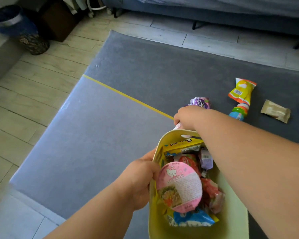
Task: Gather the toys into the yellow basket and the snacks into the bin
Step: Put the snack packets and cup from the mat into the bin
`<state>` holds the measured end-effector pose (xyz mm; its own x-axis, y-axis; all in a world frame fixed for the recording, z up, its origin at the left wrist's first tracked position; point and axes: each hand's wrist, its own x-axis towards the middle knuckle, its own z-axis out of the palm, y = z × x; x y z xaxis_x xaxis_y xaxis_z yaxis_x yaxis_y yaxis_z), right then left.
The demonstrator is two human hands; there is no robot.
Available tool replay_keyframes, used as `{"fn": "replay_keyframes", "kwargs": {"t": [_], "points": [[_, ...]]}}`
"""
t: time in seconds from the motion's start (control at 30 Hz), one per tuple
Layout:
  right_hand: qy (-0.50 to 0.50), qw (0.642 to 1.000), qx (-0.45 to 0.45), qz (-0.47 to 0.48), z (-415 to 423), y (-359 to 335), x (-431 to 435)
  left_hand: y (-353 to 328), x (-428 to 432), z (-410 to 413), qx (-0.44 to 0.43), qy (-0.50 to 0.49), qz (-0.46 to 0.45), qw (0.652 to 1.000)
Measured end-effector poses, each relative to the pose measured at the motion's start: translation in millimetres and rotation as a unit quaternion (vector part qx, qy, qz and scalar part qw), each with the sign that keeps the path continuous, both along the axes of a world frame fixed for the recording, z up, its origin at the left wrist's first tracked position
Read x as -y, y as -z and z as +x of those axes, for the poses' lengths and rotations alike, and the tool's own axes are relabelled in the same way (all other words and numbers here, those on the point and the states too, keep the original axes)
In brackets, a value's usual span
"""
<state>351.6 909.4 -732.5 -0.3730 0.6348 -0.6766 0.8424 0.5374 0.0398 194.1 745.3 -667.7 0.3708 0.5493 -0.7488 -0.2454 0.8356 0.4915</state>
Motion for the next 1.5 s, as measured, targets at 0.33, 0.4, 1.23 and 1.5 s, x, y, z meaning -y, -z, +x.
{"fn": "replay_keyframes", "kwargs": {"t": [0.33, 0.4, 1.23, 1.5], "points": [[0.346, 0.855, -0.304, 0.236, 46, -69, 35, -10, -10, 28, -0.047, -0.028, -0.022, 0.998], [0.358, 0.790, -0.385, 0.316, 57, -86, 61, -14, -14, 39, -0.058, -0.030, -0.019, 0.998], [0.353, 0.796, -0.391, 0.297, 84, -80, 101, -7, -33, 41, -0.109, -0.043, -0.058, 0.991], [0.384, 0.854, -0.296, 0.187, 62, -55, 6, -4, -59, 12, -0.112, -0.038, -0.023, 0.993]]}}
